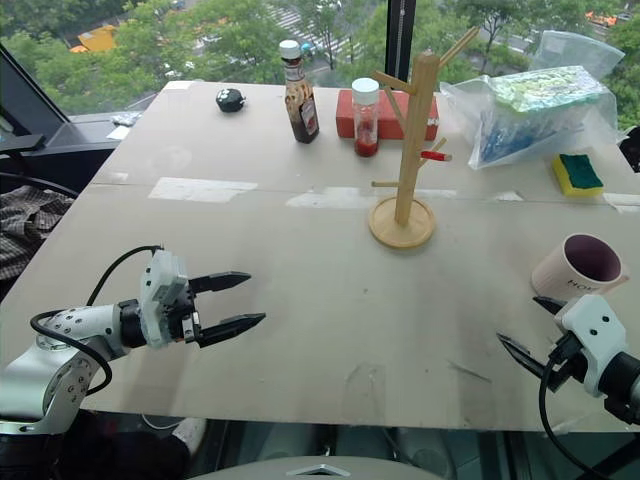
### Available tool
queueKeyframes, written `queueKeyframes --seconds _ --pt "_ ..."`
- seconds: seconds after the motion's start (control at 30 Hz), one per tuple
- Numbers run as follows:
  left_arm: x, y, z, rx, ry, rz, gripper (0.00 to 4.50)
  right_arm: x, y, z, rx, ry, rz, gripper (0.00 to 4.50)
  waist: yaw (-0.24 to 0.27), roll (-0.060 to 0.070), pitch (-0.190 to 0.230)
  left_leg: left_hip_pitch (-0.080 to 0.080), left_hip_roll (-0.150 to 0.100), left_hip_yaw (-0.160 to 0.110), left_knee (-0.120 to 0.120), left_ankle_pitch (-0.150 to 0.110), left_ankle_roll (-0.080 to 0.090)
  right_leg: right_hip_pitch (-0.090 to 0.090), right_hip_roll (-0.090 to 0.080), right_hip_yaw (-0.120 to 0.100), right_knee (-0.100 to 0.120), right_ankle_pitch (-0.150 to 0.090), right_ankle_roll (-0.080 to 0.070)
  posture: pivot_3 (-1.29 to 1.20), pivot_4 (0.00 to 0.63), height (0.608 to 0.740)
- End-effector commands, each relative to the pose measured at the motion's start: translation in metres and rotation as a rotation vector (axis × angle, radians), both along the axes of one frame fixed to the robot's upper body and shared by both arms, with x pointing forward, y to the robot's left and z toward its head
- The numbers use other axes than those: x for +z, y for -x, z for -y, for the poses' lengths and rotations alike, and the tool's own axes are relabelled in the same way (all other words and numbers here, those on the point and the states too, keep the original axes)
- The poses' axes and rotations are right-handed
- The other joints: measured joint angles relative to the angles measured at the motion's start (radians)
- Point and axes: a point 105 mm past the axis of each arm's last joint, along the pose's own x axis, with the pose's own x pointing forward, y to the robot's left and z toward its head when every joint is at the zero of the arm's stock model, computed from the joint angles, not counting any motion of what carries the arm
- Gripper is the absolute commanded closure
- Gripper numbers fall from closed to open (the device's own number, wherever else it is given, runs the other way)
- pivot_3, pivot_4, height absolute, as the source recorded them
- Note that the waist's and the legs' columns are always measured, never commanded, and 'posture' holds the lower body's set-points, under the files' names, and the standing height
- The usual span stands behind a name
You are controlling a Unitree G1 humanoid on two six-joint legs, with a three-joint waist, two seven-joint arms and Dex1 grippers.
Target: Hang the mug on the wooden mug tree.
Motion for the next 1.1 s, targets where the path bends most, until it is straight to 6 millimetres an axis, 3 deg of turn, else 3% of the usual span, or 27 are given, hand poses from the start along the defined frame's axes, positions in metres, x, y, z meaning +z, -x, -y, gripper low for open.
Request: queueKeyframes --seconds 0.03,0.23,0.33,0.4,0.47,0.6,0.7,0.9,1.1 --pt "0.013 -0.003 0.010 -0.048 0.033 0.046 0.00 0.009 -0.004 -0.002 0.010 0.005 0.063 0.04 0.000 0.000 0.000 0.000 0.000 0.000 0.000 0.000 0.000 0.000 0.000 0.000 0.000 0.000 0.000 0.00 0.150 0.740" --pt "0.053 -0.009 0.046 -0.193 0.186 0.139 0.00 0.048 -0.028 -0.035 0.071 -0.118 0.248 0.04 -0.002 0.001 0.000 0.001 -0.001 0.000 0.001 0.000 0.000 0.000 0.000 0.001 0.002 0.000 0.000 0.00 0.150 0.740" --pt "0.066 0.002 0.063 -0.309 0.232 0.124 0.00 0.069 -0.034 -0.034 0.054 -0.160 0.313 0.04 -0.003 0.000 0.000 0.000 0.000 0.000 0.000 0.002 -0.004 0.000 0.001 0.001 0.002 0.000 0.000 0.00 0.150 0.740" --pt "0.074 0.011 0.073 -0.413 0.246 0.104 0.00 0.080 -0.035 -0.019 0.030 -0.155 0.343 0.04 0.001 0.000 0.000 -0.001 -0.001 0.000 0.000 0.003 -0.004 -0.001 0.001 0.001 0.000 0.000 0.001 0.00 0.150 0.740" --pt "0.082 0.019 0.078 -0.490 0.257 0.110 0.00 0.092 -0.033 0.008 -0.045 -0.178 0.327 0.04 0.007 0.000 0.000 -0.002 -0.001 -0.001 0.000 0.002 -0.004 -0.001 0.001 0.001 -0.001 0.000 0.001 0.00 0.150 0.740" --pt "0.093 0.023 0.082 -0.552 0.279 0.112 0.00 0.116 -0.008 0.062 -0.135 -0.111 0.249 0.04 0.024 0.002 0.001 -0.002 -0.002 0.000 0.000 0.002 -0.003 0.000 0.000 0.001 -0.002 -0.001 0.002 0.00 0.150 0.740" --pt "0.093 0.022 0.082 -0.575 0.282 0.102 0.00 0.121 0.010 0.105 -0.241 0.007 0.198 0.04 0.024 0.002 0.001 -0.001 -0.002 0.000 -0.001 0.001 -0.002 0.000 0.002 0.001 -0.003 -0.001 0.002 0.00 0.150 0.740" --pt "0.092 0.020 0.084 -0.592 0.282 0.118 0.00 0.099 0.015 0.156 -0.392 0.119 0.137 0.04 0.012 0.002 0.001 0.000 -0.002 0.001 -0.001 0.000 0.000 0.000 0.007 0.005 -0.003 -0.001 0.002 0.00 0.150 0.740" --pt "0.089 0.019 0.081 -0.580 0.273 0.127 0.00 0.060 -0.004 0.178 -0.471 0.090 0.093 0.04 -0.006 0.002 0.001 0.000 -0.002 0.002 -0.001 0.002 -0.003 0.000 0.007 0.007 -0.003 -0.001 0.002 0.00 0.150 0.740"
